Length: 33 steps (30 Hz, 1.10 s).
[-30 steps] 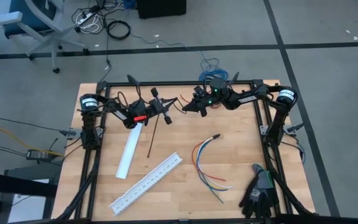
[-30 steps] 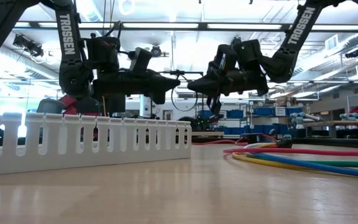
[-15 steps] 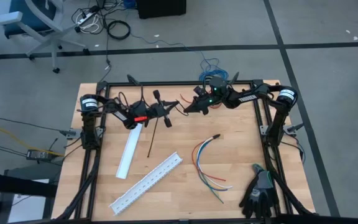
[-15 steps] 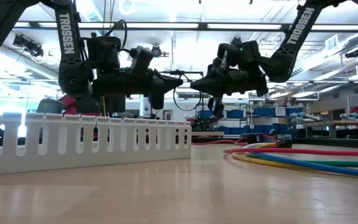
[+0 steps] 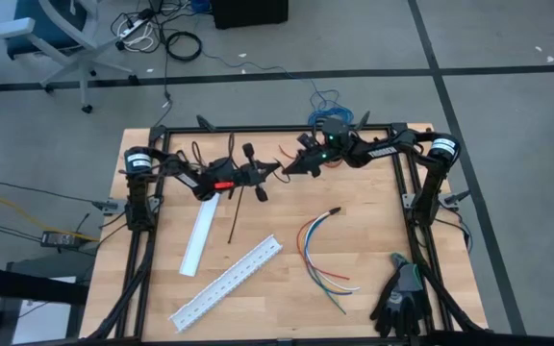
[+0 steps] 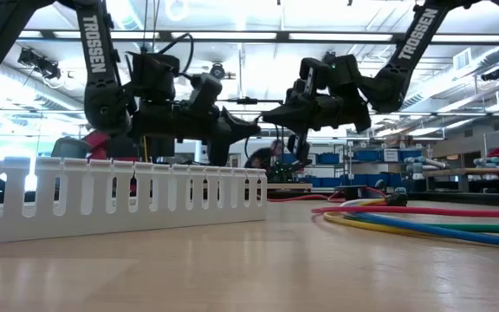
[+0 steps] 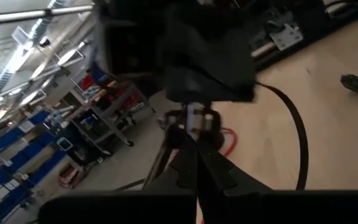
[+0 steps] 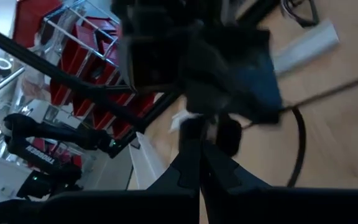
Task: Ziptie cables
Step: Wrap the right black zip tie
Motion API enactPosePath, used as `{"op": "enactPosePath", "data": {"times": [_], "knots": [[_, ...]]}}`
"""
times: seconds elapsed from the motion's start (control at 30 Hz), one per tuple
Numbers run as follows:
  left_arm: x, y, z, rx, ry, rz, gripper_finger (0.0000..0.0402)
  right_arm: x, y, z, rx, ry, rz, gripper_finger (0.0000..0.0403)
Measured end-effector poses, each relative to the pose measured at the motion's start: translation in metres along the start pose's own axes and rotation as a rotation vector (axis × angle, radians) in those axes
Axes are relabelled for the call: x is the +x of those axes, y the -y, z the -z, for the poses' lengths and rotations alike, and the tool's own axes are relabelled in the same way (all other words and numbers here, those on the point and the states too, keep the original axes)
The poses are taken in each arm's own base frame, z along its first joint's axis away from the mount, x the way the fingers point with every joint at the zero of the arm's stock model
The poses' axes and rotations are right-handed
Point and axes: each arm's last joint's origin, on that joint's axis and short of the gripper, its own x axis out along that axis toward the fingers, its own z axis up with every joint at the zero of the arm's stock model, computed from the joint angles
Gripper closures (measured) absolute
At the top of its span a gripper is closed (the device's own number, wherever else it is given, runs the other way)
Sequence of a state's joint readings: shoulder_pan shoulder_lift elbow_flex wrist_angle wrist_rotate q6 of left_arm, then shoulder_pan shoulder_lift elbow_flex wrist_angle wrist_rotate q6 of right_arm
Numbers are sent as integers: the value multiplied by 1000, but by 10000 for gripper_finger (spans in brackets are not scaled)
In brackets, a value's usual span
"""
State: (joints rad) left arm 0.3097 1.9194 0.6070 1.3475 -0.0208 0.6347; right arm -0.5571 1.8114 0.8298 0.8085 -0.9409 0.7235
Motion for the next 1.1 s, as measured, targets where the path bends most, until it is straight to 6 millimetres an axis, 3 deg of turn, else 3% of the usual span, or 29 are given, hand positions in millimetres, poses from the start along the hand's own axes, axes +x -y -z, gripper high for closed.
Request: {"op": "enactPosePath", "data": {"times": [0.17, 0.43, 0.83, 1.1], "knots": [[4, 2, -4, 11, 11, 5, 400, 2, 0, -6, -32, 24, 42, 403], [4, 2, -4, 13, 2, -4, 400, 0, 12, 10, 74, -96, 141, 403], [3, 6, -3, 32, -28, 4, 401, 1, 5, 4, 70, -108, 12, 403], [3, 5, -4, 28, -21, 8, 401, -4, 9, 1, -76, -72, 53, 400]]}}
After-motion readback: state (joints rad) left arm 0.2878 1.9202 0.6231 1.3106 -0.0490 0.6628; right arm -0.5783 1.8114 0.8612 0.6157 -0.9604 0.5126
